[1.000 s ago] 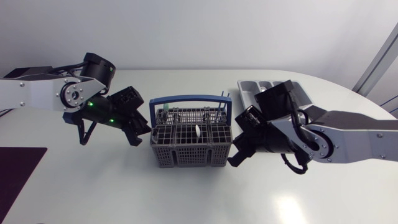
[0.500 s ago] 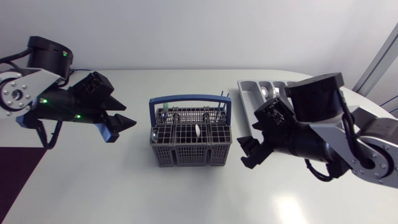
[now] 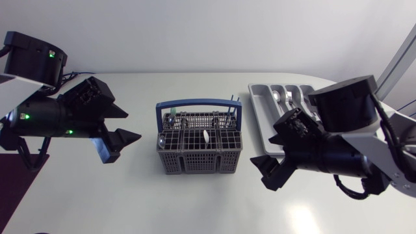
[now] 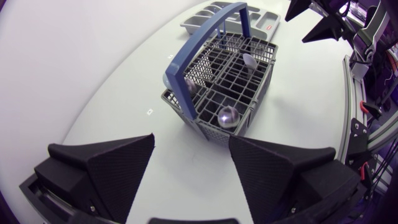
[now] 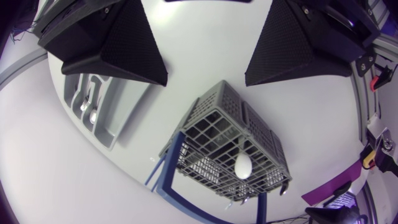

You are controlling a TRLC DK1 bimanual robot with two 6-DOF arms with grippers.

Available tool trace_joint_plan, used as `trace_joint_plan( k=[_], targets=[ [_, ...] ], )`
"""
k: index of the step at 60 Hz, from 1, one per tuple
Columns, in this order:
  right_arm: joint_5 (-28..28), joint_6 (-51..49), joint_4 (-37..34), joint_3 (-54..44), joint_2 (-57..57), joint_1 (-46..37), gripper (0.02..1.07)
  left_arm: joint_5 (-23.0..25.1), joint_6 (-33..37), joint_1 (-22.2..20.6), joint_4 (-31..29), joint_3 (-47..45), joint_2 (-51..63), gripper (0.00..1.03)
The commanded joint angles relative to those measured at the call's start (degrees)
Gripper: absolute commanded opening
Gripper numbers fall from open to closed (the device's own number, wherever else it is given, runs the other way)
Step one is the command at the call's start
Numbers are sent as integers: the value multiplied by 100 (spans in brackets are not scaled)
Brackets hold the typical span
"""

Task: Unload the cutlery basket into the drawer organizer.

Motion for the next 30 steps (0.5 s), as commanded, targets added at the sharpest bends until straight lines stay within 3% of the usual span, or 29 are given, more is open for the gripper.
trace_joint_plan(
  k=[1, 15, 30],
  targets=[
    [-169, 278, -246, 608, 175, 181, 94, -16, -36, 120, -52, -245, -80, 88],
    [-1109, 744, -826, 1926, 1423, 357, 93, -16, 87, 349, 88, -623, -300, 92],
    [-1171, 1183, -896, 2788, 2776, 1025, 93, -7, 78, 507, 290, -852, -361, 92]
  ],
)
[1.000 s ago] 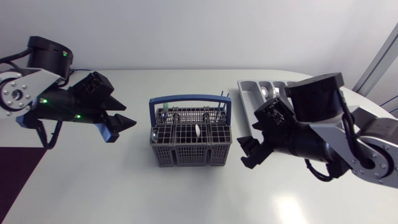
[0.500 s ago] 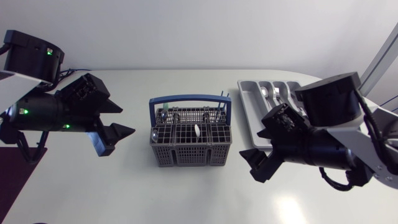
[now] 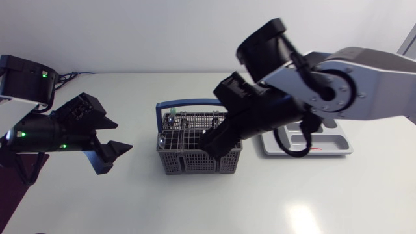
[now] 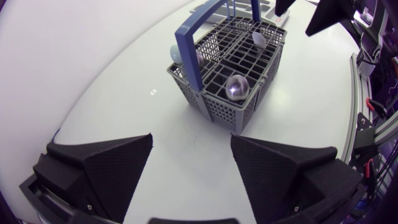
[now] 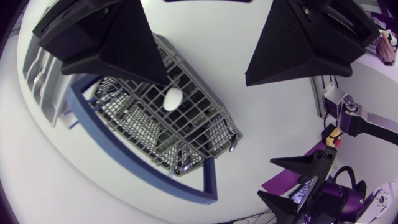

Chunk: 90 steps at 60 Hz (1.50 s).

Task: Unload the cutlery basket into the drawer organizer.

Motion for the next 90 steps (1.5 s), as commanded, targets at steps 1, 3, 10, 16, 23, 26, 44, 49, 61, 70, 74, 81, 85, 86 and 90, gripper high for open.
trace_joint_plan(
  k=[1, 3, 10, 16, 23, 26, 44, 49, 61, 70, 74, 81, 85, 86, 90],
  targets=[
    [-115, 344, -129, 299, 467, 197, 93, -5, 72, 92, 92, -203, -73, 92],
    [-212, 397, -138, 404, 616, 197, 93, 4, 72, 118, 109, -229, -73, 92],
    [-405, 537, -164, 756, 941, 214, 93, 21, 72, 206, 285, -361, -73, 92],
    [-476, 731, -208, 1116, 1170, 241, 93, 30, 63, 215, 382, -449, -73, 92],
    [-599, 986, -208, 1564, 1504, 328, 93, 30, 45, 233, 417, -466, -81, 92],
    [-599, 1047, -191, 1722, 1680, 364, 93, 39, 45, 277, 426, -475, -99, 92],
    [-511, 1425, -147, 2144, 2312, 592, 77, 390, 177, 813, 487, -589, -169, 92],
    [-432, 1513, -120, 2153, 2321, 610, 71, 469, 195, 892, 513, -598, -178, 92],
    [-432, 1636, -32, 2127, 2418, 610, 61, 505, 186, 909, 698, -660, -99, 92],
    [-370, 1680, 108, 2074, 2418, 636, 61, 505, 168, 883, 751, -651, -29, 92],
    [-326, 1689, 143, 2065, 2418, 636, 61, 505, 168, 892, 768, -642, -20, 92],
    [-300, 1777, 240, 2048, 2462, 636, 57, 513, 168, 901, 786, -651, -2, 92],
    [-238, 1794, 249, 2048, 2488, 645, 57, 513, 168, 901, 803, -651, 6, 92],
    [-221, 1794, 249, 2056, 2497, 654, 56, 513, 168, 901, 812, -651, 15, 92],
    [-221, 1803, 258, 2056, 2532, 654, 54, 522, 168, 892, 821, -651, 33, 92]
  ],
)
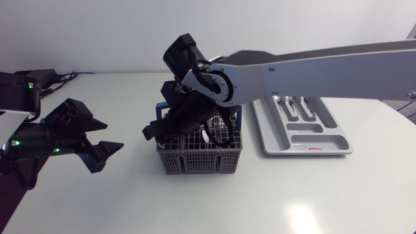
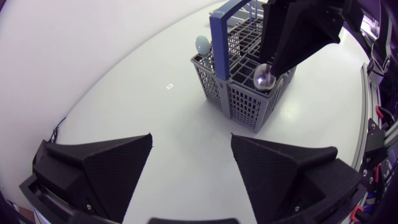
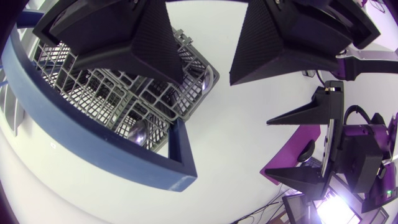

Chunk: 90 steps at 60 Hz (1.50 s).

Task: Unload the cutlery basket into the drawer organizer.

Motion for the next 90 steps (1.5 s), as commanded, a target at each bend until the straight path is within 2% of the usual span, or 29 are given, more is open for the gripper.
trace_joint_plan(
  k=[1, 10, 16, 37, 57, 69, 90],
  targets=[
    [48, 188, 43, 57, 196, 70, 52, 63, 63, 33, 71, -113, 116, 92],
    [48, 223, 87, 39, 231, 79, 43, 63, 55, 24, 115, -113, 169, 92],
    [48, 232, 96, 30, 231, 96, 31, 63, 55, 15, 124, -104, 186, 92],
    [136, 258, 281, -66, 275, 149, 13, 63, 55, 6, 150, -113, 239, 92],
    [4, 197, 289, -181, 46, 167, 11, 72, 46, -29, 159, -113, 248, 92],
    [-497, 170, 298, -295, -218, 70, 11, 72, 46, -37, 159, -139, 248, 92],
    [-638, 153, 316, -356, -666, 0, 11, 98, 63, -29, 159, -175, 239, 92]
  ],
)
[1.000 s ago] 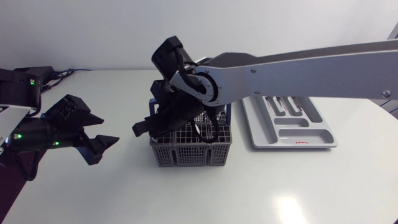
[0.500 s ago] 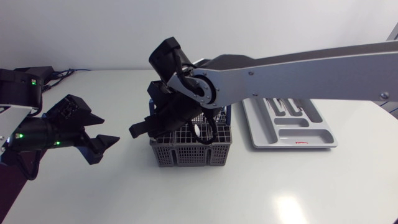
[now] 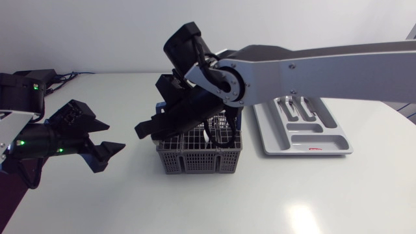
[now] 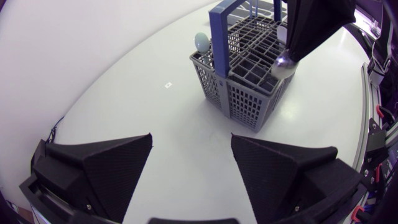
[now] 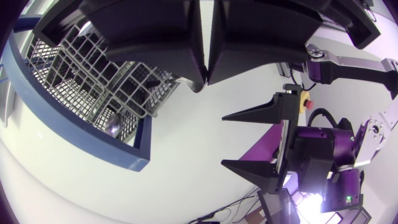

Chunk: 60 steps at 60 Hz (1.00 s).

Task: Unload the cutlery basket into the drawer organizer.

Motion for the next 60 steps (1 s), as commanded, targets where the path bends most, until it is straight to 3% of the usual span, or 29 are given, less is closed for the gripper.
trace_joint_plan(
  k=[1, 23, 60],
  targets=[
    [-65, 46, 1, -103, -220, -107, 11, 74, 61, -22, 15, -151, 82, 92],
    [-1603, 362, -421, 73, -229, -635, 11, 83, 88, -31, 68, -221, 99, 92],
    [-1726, 169, -1203, 319, -993, -688, 11, 92, 114, -31, 173, -221, 231, 92]
  ],
)
